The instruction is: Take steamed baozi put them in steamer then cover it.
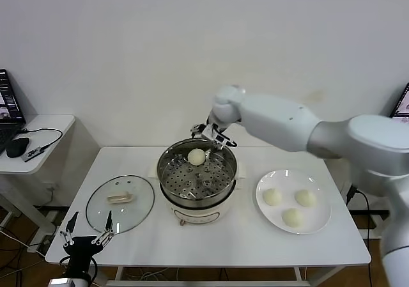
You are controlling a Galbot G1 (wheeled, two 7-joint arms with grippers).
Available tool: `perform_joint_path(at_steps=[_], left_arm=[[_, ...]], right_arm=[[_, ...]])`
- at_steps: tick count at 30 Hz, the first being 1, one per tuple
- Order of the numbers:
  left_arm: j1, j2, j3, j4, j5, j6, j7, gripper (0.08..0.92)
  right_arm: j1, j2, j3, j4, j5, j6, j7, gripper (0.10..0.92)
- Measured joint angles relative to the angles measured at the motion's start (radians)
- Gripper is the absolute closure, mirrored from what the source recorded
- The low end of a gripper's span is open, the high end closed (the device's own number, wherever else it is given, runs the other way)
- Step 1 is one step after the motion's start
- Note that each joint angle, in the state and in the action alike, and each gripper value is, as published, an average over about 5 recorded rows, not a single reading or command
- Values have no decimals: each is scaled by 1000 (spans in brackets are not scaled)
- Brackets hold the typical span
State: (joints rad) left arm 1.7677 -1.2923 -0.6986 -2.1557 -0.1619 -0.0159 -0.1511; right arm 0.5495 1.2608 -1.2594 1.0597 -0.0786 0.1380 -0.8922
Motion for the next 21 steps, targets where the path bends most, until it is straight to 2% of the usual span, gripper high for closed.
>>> perform_joint_path(at_steps=[10, 21], left_arm=[[-19, 33, 19, -12, -1, 48, 5, 177], [-34, 53, 36, -4, -4, 58, 20, 177]], right_arm=[[97, -298, -32, 303, 180, -334, -50, 203], [50, -605, -33, 502, 217, -474, -52, 203]])
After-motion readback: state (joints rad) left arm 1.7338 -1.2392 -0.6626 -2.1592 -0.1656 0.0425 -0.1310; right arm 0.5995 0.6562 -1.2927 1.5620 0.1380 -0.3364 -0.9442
